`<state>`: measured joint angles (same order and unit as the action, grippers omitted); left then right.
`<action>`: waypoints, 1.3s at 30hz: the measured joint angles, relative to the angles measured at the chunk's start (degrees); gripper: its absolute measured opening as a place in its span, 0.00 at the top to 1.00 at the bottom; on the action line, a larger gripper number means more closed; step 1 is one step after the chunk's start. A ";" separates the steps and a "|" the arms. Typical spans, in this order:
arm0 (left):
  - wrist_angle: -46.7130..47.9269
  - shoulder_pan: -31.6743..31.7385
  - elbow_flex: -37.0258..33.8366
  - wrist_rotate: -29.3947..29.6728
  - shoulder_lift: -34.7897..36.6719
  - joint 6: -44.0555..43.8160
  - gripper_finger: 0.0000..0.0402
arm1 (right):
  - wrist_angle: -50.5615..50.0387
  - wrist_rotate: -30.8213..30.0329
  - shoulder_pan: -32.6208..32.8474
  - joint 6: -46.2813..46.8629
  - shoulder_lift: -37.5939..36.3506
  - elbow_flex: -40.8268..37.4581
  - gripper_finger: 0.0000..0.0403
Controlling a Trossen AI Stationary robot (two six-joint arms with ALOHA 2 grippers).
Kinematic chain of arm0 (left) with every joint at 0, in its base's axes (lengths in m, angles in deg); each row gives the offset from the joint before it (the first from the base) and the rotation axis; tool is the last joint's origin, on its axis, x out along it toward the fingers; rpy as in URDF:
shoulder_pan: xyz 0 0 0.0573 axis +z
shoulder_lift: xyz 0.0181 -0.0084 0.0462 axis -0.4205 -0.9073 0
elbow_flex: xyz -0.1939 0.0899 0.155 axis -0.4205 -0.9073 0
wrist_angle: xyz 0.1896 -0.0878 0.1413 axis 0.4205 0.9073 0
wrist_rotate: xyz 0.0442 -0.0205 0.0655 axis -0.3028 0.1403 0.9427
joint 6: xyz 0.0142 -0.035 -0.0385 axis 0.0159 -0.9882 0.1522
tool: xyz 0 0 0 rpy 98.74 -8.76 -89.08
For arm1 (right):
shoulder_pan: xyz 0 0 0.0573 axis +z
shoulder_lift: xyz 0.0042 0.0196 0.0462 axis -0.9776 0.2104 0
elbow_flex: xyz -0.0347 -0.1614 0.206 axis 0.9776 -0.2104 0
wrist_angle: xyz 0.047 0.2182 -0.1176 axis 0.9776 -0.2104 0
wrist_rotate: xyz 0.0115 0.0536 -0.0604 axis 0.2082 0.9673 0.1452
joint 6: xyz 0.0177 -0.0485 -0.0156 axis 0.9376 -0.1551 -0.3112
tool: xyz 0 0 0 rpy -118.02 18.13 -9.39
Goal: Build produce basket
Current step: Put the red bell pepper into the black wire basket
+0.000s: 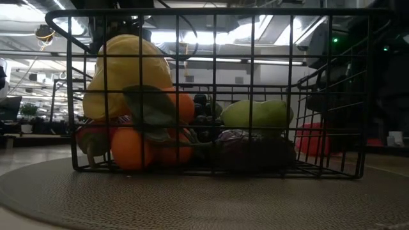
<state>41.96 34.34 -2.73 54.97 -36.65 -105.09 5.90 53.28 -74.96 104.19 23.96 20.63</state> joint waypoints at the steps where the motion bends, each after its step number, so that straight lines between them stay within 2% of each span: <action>1: 0.00 0.00 0.00 0.01 0.00 0.00 0.67 | -0.01 0.05 0.00 1.21 0.00 0.00 0.74; 5: 0.00 0.00 0.00 0.01 0.00 0.01 0.67 | -0.06 0.04 0.00 5.66 0.00 0.00 0.93; 6: 0.00 0.00 0.00 0.01 0.00 0.02 0.67 | -0.06 0.03 0.00 5.90 0.00 0.00 0.94; 15: 0.00 0.00 0.00 -0.01 -0.02 0.00 0.67 | -3.75 -2.45 0.00 7.39 0.04 2.02 0.94; 19: 0.00 0.00 0.00 -0.03 -0.02 -0.04 0.67 | -13.10 -7.97 0.00 7.37 0.04 7.50 0.94; 24: 0.00 0.00 0.00 -0.03 -0.02 -0.02 0.67 | -20.56 -13.79 0.07 5.26 0.04 18.01 0.94; 28: 0.02 0.00 0.00 -0.03 -0.02 -0.02 0.67 | -20.37 -18.20 1.67 -2.22 0.04 28.11 0.94; 31: 0.02 -0.01 0.00 0.52 -0.02 0.06 0.67 | -17.09 -19.60 3.60 -13.32 0.04 35.23 0.95; 36: 0.26 -0.02 0.00 2.85 -0.02 0.42 0.67 | -7.84 -13.92 7.55 -36.30 0.02 42.33 0.96; 39: 0.26 0.00 0.00 2.88 -0.02 0.42 0.67 | -4.91 -12.50 9.44 -39.38 0.02 43.87 0.95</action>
<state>42.22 34.34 -2.73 57.85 -36.67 -104.67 0.98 40.78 -65.51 64.81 23.98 64.49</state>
